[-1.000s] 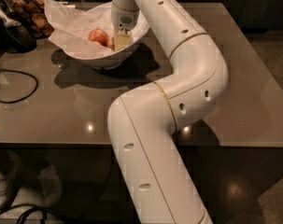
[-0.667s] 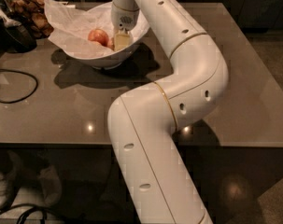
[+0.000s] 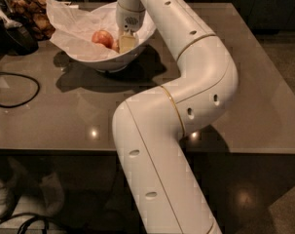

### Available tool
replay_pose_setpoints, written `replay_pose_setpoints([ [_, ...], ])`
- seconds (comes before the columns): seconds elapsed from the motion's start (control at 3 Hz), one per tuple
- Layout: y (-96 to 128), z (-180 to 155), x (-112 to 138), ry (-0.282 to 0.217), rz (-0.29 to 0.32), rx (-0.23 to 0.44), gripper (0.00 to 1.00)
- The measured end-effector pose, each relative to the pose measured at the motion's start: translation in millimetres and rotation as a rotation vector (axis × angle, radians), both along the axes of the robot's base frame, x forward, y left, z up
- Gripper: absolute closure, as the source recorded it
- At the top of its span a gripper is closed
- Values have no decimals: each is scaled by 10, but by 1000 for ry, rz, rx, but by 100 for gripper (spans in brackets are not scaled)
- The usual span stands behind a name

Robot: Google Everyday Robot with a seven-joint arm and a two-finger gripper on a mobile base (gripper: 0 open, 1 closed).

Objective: Pick apple from white bowl

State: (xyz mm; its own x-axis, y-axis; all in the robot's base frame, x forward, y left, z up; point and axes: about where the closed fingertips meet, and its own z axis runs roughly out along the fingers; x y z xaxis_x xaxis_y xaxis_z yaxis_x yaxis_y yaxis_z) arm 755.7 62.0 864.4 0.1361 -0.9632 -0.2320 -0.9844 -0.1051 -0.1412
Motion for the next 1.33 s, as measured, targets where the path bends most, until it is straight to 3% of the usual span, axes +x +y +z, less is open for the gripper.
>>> replay_pose_setpoints([
  [0.33, 53, 123, 86, -54, -6, 17, 100],
  [0.67, 101, 182, 109, -75, -7, 17, 100],
  [1.33, 130, 195, 80, -69, 1, 32, 100],
])
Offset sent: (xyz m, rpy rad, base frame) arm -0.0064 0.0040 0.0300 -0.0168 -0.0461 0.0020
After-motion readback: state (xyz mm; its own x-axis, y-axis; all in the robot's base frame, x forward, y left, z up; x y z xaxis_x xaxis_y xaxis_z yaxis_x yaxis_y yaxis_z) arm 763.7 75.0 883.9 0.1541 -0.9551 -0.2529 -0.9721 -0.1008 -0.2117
